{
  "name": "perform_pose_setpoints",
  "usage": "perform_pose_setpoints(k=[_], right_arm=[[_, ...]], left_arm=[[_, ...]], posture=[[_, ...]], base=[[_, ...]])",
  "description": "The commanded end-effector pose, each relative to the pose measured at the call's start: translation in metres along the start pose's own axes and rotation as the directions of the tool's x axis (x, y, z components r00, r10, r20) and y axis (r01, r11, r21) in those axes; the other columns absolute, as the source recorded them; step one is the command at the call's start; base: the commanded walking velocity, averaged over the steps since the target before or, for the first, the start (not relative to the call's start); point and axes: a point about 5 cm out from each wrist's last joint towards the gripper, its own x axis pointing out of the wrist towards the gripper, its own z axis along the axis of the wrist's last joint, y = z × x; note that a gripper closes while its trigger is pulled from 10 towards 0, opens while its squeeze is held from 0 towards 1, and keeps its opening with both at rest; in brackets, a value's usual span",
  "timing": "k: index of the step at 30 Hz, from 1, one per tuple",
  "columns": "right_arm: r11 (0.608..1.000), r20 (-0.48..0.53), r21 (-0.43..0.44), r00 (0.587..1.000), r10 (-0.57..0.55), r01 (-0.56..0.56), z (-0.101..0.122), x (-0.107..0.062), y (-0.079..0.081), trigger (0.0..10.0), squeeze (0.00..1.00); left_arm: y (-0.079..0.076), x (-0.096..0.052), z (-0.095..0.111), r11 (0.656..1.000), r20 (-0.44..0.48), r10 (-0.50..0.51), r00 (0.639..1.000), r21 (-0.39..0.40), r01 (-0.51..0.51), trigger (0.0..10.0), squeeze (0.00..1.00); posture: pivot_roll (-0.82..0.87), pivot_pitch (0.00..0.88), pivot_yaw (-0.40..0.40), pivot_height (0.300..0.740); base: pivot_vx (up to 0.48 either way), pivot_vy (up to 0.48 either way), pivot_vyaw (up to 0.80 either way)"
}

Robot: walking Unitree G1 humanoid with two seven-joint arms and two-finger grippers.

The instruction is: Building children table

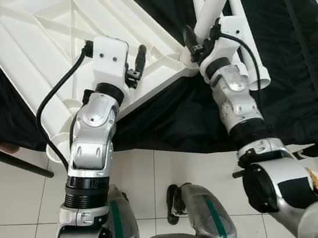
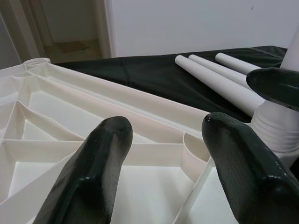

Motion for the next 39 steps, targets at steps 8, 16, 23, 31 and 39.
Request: perform_pose_setpoints(k=[8, 16, 23, 31, 39], right_arm=[[0.994, -0.120, -0.007, 0.986, -0.112, 0.112, -0.022, -0.009, 0.007, 10.0, 0.00], [0.998, -0.077, 0.038, 0.996, -0.042, 0.045, -0.012, -0.009, 0.000, 10.0, 1.00], [0.999, -0.049, 0.016, 0.998, 0.030, -0.029, -0.002, -0.004, -0.012, 10.0, 1.00], [0.976, -0.053, -0.018, 0.975, 0.214, -0.215, 0.008, 0.001, -0.022, 10.0, 0.00], [0.927, -0.082, -0.092, 0.930, 0.357, -0.364, 0.012, 0.003, -0.027, 10.0, 0.00]], left_arm=[[-0.005, 0.000, 0.000, 0.999, -0.004, -0.028, 1.000, -0.019, 0.028, 10.0, 0.00], [-0.003, 0.003, 0.004, 0.999, 0.007, -0.017, 1.000, -0.037, 0.017, 10.0, 0.00], [-0.004, 0.005, 0.007, 0.998, 0.021, -0.014, 1.000, -0.060, 0.015, 10.0, 0.00], [-0.003, 0.006, 0.007, 0.998, 0.020, -0.009, 1.000, -0.055, 0.010, 10.0, 0.00], [-0.004, 0.007, 0.011, 0.998, 0.036, -0.016, 0.999, -0.065, 0.018, 10.0, 0.00]], posture=[[0.11, 0.072, -0.094, 0.740], [0.10, 0.067, -0.092, 0.740], [0.10, 0.065, -0.090, 0.740], [0.10, 0.054, -0.089, 0.740], [0.11, 0.049, -0.092, 0.740]], base=[[0.000, 0.000, 0.00], [0.000, 0.000, 0.00], [0.000, 0.000, 0.00], [0.000, 0.000, 0.00], [0.000, 0.000, 0.00]])
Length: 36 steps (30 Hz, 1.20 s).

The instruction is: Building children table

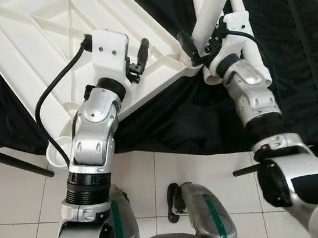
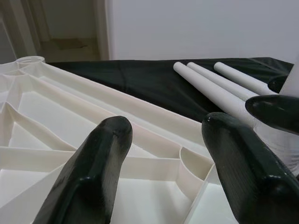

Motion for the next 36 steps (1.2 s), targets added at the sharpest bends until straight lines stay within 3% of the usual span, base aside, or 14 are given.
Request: perform_pose_setpoints(k=[1, 6, 8, 10, 11, 14, 17, 19, 34, 35, 36], right_arm=[[0.999, -0.021, -0.004, 0.999, 0.038, -0.038, -0.003, -0.001, -0.001, 10.0, 0.00], [0.993, -0.038, -0.018, 0.993, 0.116, -0.116, -0.002, -0.002, -0.005, 10.0, 0.00], [0.983, -0.055, -0.023, 0.982, 0.179, -0.181, -0.002, -0.002, -0.007, 10.0, 0.00], [0.983, -0.055, -0.023, 0.982, 0.179, -0.181, -0.002, -0.002, -0.007, 10.0, 0.00], [0.978, -0.063, -0.019, 0.977, 0.205, -0.207, -0.002, -0.002, -0.008, 10.0, 0.00], [0.978, -0.063, -0.019, 0.977, 0.205, -0.207, -0.002, -0.002, -0.008, 10.0, 0.00], [0.965, -0.086, -0.024, 0.962, 0.258, -0.261, -0.004, -0.001, -0.011, 10.0, 0.00], [0.963, -0.089, -0.024, 0.960, 0.266, -0.269, -0.004, -0.001, -0.011, 10.0, 0.00], [0.983, -0.082, -0.014, 0.980, 0.181, -0.183, -0.004, -0.004, -0.031, 10.0, 0.00], [0.993, -0.084, -0.003, 0.989, 0.121, -0.122, -0.004, -0.008, -0.042, 8.6, 0.00], [0.994, -0.085, 0.000, 0.991, 0.107, -0.107, -0.004, -0.009, -0.045, 8.6, 0.00]], left_arm=[[-0.004, 0.002, 0.002, 1.000, 0.003, -0.018, 1.000, -0.003, 0.018, 10.0, 0.00], [-0.011, -0.002, -0.001, 0.996, -0.011, -0.088, 0.996, 0.012, 0.088, 10.0, 0.00], [-0.020, -0.009, -0.003, 0.982, -0.023, -0.186, 0.982, 0.032, 0.186, 10.0, 0.00], [-0.020, -0.009, -0.003, 0.982, -0.023, -0.186, 0.982, 0.032, 0.186, 10.0, 0.00], [-0.024, -0.013, -0.005, 0.970, -0.035, -0.239, 0.971, 0.040, 0.240, 10.0, 0.00], [-0.024, -0.013, -0.005, 0.970, -0.035, -0.239, 0.971, 0.040, 0.240, 10.0, 0.00], [-0.032, -0.027, -0.009, 0.922, -0.079, -0.379, 0.922, 0.060, 0.384, 10.0, 0.00], [-0.032, -0.030, -0.010, 0.912, -0.087, -0.399, 0.913, 0.063, 0.405, 10.0, 0.00], [-0.029, -0.037, -0.006, 0.895, -0.081, -0.444, 0.892, -0.002, 0.446, 10.0, 0.00], [-0.028, -0.037, -0.004, 0.893, -0.075, -0.450, 0.890, -0.010, 0.451, 10.0, 0.00], [-0.027, -0.037, -0.004, 0.892, -0.074, -0.452, 0.889, -0.011, 0.452, 10.0, 0.00]], posture=[[0.11, 0.047, -0.093, 0.740], [0.12, 0.040, -0.096, 0.740], [0.12, 0.038, -0.099, 0.740], [0.12, 0.038, -0.099, 0.740], [0.13, 0.034, -0.101, 0.740], [0.13, 0.034, -0.101, 0.740], [0.14, 0.025, -0.101, 0.740], [0.14, 0.025, -0.101, 0.740], [0.14, 0.000, -0.094, 0.740], [0.15, 0.000, -0.096, 0.740], [0.15, 0.000, -0.096, 0.740]], base=[[0.000, 0.000, 0.00], [0.000, 0.000, 0.00], [0.000, 0.000, 0.00], [0.000, 0.000, 0.00], [0.000, 0.000, 0.00], [0.000, 0.000, 0.00], [0.000, 0.000, 0.00], [0.000, 0.000, 0.00], [0.000, 0.000, 0.00], [0.000, 0.000, 0.00], [0.000, 0.000, 0.00]])
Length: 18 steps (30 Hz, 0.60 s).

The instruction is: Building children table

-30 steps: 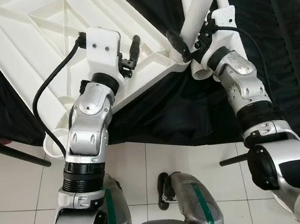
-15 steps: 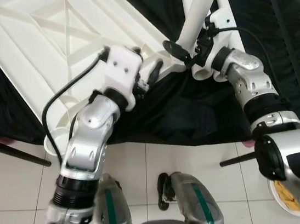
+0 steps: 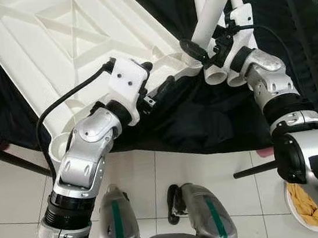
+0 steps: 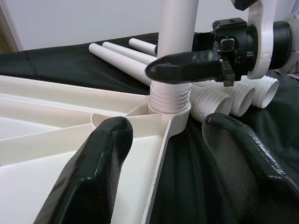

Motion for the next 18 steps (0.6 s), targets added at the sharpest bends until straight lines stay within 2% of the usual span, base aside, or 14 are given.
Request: perform_pose_setpoints(k=[1, 2, 3, 5, 6, 13, 18], right_arm=[[0.998, 0.005, 0.010, 0.998, -0.058, 0.058, 0.0013, -0.0072, -0.0122, 8.6, 0.00], [0.998, 0.006, 0.013, 0.998, -0.063, 0.063, 0.0017, -0.0086, -0.0146, 3.6, 0.00], [0.998, 0.006, 0.014, 0.998, -0.063, 0.063, 0.0017, -0.0097, -0.0159, 1.2, 0.00], [0.998, 0.005, 0.015, 0.998, -0.063, 0.062, 0.0016, -0.0105, -0.0168, 1.2, 0.00], [0.998, 0.004, 0.022, 0.998, -0.056, 0.055, 0.0012, -0.0111, -0.0173, 0.0, 0.00], [0.999, 0.004, 0.034, 1.000, -0.027, 0.027, -0.0013, -0.0112, -0.0151, 0.0, 0.00], [0.999, 0.015, 0.048, 1.000, 0.001, -0.001, -0.0046, -0.0084, -0.0080, 0.0, 0.00]], left_arm=[[-0.0051, -0.0014, 0.0037, 0.997, 0.015, -0.082, 0.997, -0.009, 0.082, 10.0, 0.00], [-0.0058, -0.0022, 0.0034, 0.996, 0.012, -0.091, 0.996, -0.009, 0.091, 10.0, 0.00], [-0.0065, -0.0028, 0.0028, 0.995, 0.010, -0.097, 0.995, -0.011, 0.097, 10.0, 0.00], [-0.0071, -0.0033, 0.0022, 0.995, 0.008, -0.102, 0.995, -0.013, 0.102, 10.0, 0.00], [-0.0077, -0.0036, 0.0020, 0.994, 0.006, -0.106, 0.994, -0.013, 0.106, 10.0, 0.00], [-0.0094, -0.0040, 0.0007, 0.993, -0.002, -0.116, 0.993, -0.021, 0.116, 10.0, 0.00], [-0.0091, -0.0036, 0.0004, 0.993, -0.005, -0.114, 0.993, -0.022, 0.114, 10.0, 0.00]], posture=[[0.15, 0.000, -0.096, 0.740], [0.15, 0.000, -0.096, 0.740], [0.15, 0.000, -0.097, 0.740], [0.15, 0.000, -0.098, 0.740], [0.15, 0.000, -0.098, 0.740], [0.14, 0.000, -0.103, 0.740], [0.14, 0.000, -0.106, 0.740]], base=[[0.000, 0.000, 0.00], [0.000, 0.000, 0.00], [0.000, 0.000, 0.00], [0.000, 0.000, 0.00], [0.000, 0.000, 0.00], [0.000, 0.000, 0.00], [0.000, 0.000, 0.00]])
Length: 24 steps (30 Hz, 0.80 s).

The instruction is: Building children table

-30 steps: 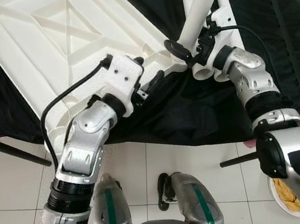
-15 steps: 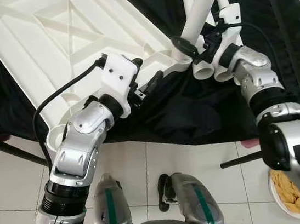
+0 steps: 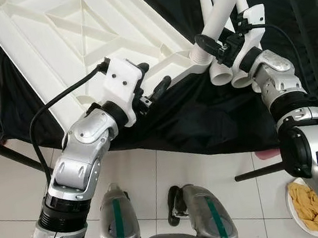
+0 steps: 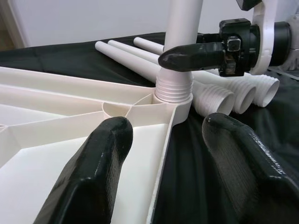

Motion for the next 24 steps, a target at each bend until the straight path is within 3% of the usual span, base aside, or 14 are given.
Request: perform_pose_setpoints(k=[1, 2, 3, 4, 5, 16, 19, 24], right_arm=[[1.000, 0.019, 0.022, 1.000, 0.004, -0.005, -0.002, 0.000, 0.001, 0.0, 0.00], [1.000, 0.019, 0.022, 1.000, 0.004, -0.005, -0.002, 0.000, 0.001, 0.0, 0.00], [1.000, 0.024, 0.025, 1.000, 0.003, -0.004, -0.003, 0.001, 0.004, 5.6, 0.00], [1.000, 0.028, 0.027, 1.000, 0.003, -0.004, -0.004, 0.001, 0.005, 5.6, 0.00], [1.000, 0.035, 0.027, 0.999, 0.003, -0.003, -0.004, 0.002, 0.007, 10.0, 0.00], [0.997, 0.102, 0.055, 0.993, -0.061, 0.056, -0.006, 0.004, 0.018, 10.0, 0.00], [0.981, 0.144, 0.062, 0.971, -0.189, 0.182, -0.007, 0.003, 0.029, 10.0, 0.00], [0.961, 0.163, 0.096, 0.948, -0.272, 0.260, -0.007, 0.002, 0.036, 10.0, 0.00]], left_arm=[[-0.007, 0.000, 0.000, 0.996, -0.001, -0.089, 0.996, -0.006, 0.089, 10.0, 0.00], [-0.007, 0.000, 0.000, 0.996, -0.001, -0.089, 0.996, -0.006, 0.089, 10.0, 0.00], [-0.007, 0.000, 0.000, 0.996, -0.002, -0.088, 0.996, -0.006, 0.088, 10.0, 0.00], [-0.007, 0.000, 0.001, 0.996, -0.001, -0.088, 0.996, -0.006, 0.088, 10.0, 0.00], [-0.007, 0.000, 0.001, 0.996, -0.001, -0.087, 0.996, -0.006, 0.087, 10.0, 0.00], [-0.007, -0.001, 0.002, 0.997, -0.001, -0.082, 0.997, -0.013, 0.082, 10.0, 0.00], [-0.007, 0.000, 0.003, 0.996, 0.000, -0.088, 0.996, -0.017, 0.088, 10.0, 0.00], [-0.007, 0.000, 0.003, 0.996, 0.001, -0.091, 0.996, -0.017, 0.091, 10.0, 0.00]], posture=[[0.14, 0.000, -0.106, 0.740], [0.14, 0.000, -0.106, 0.740], [0.15, 0.000, -0.108, 0.740], [0.15, 0.000, -0.107, 0.740], [0.15, 0.000, -0.107, 0.740], [0.14, 0.000, -0.103, 0.740], [0.13, 0.004, -0.101, 0.740], [0.13, 0.013, -0.099, 0.740]], base=[[0.000, 0.000, 0.00], [0.000, 0.000, 0.00], [0.000, 0.000, 0.00], [0.000, 0.000, 0.00], [0.000, 0.000, 0.00], [0.000, 0.000, 0.00], [0.000, 0.000, 0.00], [0.000, 0.000, 0.00]])
